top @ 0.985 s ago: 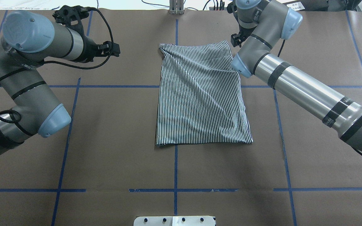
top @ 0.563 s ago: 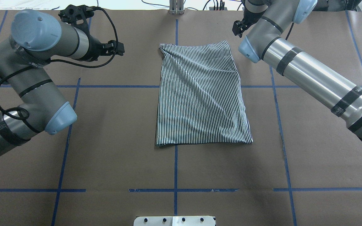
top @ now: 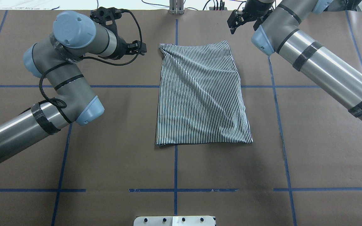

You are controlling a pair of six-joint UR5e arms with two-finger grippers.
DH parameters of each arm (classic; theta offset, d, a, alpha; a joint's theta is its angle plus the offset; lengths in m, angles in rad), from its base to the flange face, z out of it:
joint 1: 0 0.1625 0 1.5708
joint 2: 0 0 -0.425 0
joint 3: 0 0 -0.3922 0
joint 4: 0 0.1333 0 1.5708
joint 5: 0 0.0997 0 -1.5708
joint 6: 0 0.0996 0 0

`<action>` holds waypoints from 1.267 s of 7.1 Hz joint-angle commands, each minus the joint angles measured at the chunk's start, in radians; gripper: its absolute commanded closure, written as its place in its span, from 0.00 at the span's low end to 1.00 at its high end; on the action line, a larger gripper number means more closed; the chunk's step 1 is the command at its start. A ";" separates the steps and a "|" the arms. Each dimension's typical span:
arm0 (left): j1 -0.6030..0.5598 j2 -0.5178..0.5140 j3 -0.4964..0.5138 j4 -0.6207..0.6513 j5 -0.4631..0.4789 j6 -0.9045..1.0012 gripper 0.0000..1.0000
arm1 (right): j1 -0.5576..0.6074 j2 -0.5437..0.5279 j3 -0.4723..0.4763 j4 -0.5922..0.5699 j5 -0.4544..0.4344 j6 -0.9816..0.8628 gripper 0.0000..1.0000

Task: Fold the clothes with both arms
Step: 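Move the left gripper to the shirt's near edge while the right gripper waits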

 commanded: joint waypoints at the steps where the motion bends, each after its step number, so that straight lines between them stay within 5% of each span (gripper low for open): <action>1: 0.104 0.077 -0.154 0.050 -0.067 -0.163 0.00 | 0.003 -0.039 0.052 0.003 0.022 0.066 0.00; 4: 0.225 0.076 -0.183 0.152 -0.039 -0.462 0.09 | 0.003 -0.073 0.081 0.005 0.025 0.093 0.00; 9: 0.369 0.004 -0.101 0.254 0.095 -0.570 0.17 | 0.001 -0.082 0.079 0.005 0.024 0.093 0.00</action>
